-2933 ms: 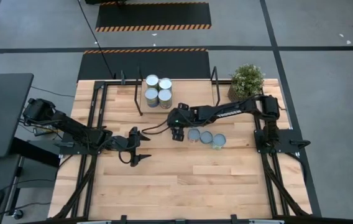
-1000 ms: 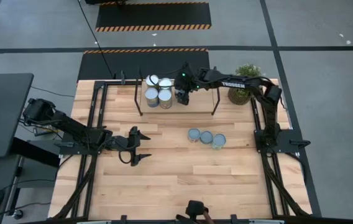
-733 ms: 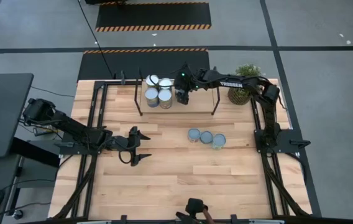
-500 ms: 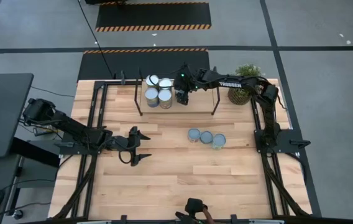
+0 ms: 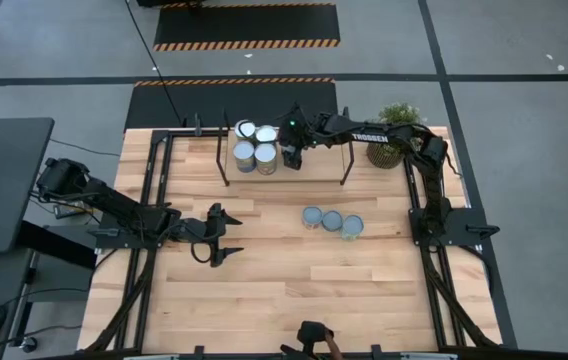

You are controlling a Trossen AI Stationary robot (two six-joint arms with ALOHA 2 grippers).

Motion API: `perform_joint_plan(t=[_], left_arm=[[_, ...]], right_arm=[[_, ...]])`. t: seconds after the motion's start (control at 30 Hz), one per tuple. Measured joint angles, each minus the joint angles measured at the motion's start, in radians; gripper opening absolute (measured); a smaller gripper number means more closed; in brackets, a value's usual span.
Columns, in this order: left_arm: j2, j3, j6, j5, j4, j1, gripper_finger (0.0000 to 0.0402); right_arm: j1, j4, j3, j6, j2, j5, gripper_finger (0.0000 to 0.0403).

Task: Pick and place cans onto a shelf
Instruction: Put the canned diced tomatoes on the shelf

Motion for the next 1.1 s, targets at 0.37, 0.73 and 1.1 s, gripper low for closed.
perform_joint_plan(t=[0.37,0.73,1.1], left_arm=[[0.000,0.000,-0.002,0.000,0.000,0.000,0.0389],[0.000,0.000,-0.046,0.001,-0.043,-0.002,0.0389],[0.000,0.000,-0.116,0.000,-0.071,-0.002,0.0389]], right_arm=[[0.044,-0.110,0.089,-0.001,-0.008,0.079,0.0351],[0.149,-0.476,0.208,0.093,-0.008,0.096,0.0351],[0.330,-0.598,0.200,0.322,-0.009,0.145,0.0351]])
